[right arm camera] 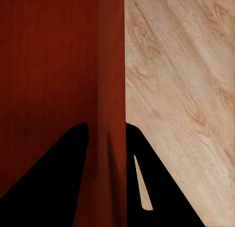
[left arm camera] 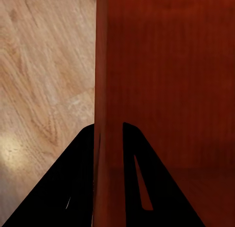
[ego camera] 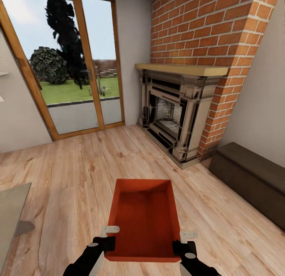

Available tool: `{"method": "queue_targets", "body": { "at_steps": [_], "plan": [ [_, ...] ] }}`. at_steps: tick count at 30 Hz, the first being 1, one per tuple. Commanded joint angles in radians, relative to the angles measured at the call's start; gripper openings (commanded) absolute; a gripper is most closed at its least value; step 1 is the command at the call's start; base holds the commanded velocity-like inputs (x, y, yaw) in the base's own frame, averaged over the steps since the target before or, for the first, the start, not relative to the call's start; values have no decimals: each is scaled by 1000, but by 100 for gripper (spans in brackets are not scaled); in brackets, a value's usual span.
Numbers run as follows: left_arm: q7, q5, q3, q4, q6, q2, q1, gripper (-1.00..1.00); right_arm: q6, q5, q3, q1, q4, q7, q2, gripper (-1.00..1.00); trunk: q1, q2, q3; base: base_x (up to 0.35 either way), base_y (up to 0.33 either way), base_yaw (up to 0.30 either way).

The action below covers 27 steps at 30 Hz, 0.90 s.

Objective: Move the two storage containers from the living room to the garage. In the garage, place one container on the floor and stack the other container on top of it (either order is fine).

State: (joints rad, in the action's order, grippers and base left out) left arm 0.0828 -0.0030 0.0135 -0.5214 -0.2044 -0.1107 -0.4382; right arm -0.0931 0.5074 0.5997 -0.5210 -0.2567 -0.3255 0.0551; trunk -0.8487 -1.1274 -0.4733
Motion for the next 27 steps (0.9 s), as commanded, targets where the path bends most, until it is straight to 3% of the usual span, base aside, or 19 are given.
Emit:
{"method": "queue_targets", "body": {
  "at_steps": [1, 27],
  "plan": [
    [8, 3, 5, -9, -6, -1, -1, -100, 0, 33, 11, 0, 5, -36, 0, -100, 0, -1, 1, 0, 0, 0],
    [8, 3, 6, -9, -6, -1, -1, -100, 1, 32, 11, 0, 5, -35, -1, -100, 0, -1, 33, 0, 0, 0]
  ]
}}
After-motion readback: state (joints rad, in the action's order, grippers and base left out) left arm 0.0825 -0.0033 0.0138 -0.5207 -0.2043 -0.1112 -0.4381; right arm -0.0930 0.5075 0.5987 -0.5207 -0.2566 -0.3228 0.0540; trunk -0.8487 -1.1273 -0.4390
